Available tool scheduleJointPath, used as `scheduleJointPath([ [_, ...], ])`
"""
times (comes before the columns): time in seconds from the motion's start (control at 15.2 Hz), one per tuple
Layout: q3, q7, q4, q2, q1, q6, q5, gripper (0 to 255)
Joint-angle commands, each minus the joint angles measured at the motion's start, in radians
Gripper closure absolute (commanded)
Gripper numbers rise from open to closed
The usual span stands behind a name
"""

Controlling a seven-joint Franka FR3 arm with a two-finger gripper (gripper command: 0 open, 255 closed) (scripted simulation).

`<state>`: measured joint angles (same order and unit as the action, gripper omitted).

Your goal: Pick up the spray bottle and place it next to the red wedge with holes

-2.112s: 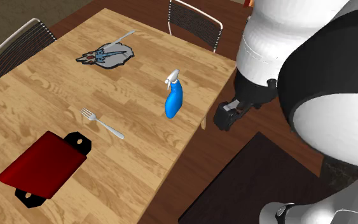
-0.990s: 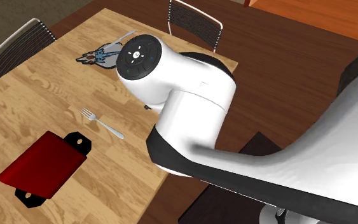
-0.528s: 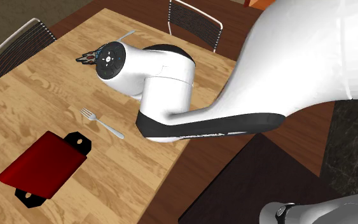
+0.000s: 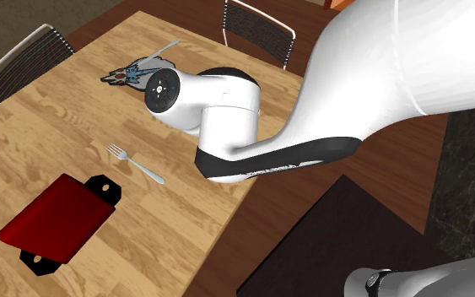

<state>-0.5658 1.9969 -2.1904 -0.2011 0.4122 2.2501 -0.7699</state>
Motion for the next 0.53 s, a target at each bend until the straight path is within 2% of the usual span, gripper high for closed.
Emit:
scheduleJointPath([
  [0.0, 0.004, 0.006, 0.000, -0.009, 0.000, 0.006, -0.010, 0],
  [0.4, 0.004, 0.006, 0.000, -0.009, 0.000, 0.006, -0.010, 0],
  [0.46, 0.004, 0.006, 0.000, -0.009, 0.000, 0.006, -0.010, 255],
])
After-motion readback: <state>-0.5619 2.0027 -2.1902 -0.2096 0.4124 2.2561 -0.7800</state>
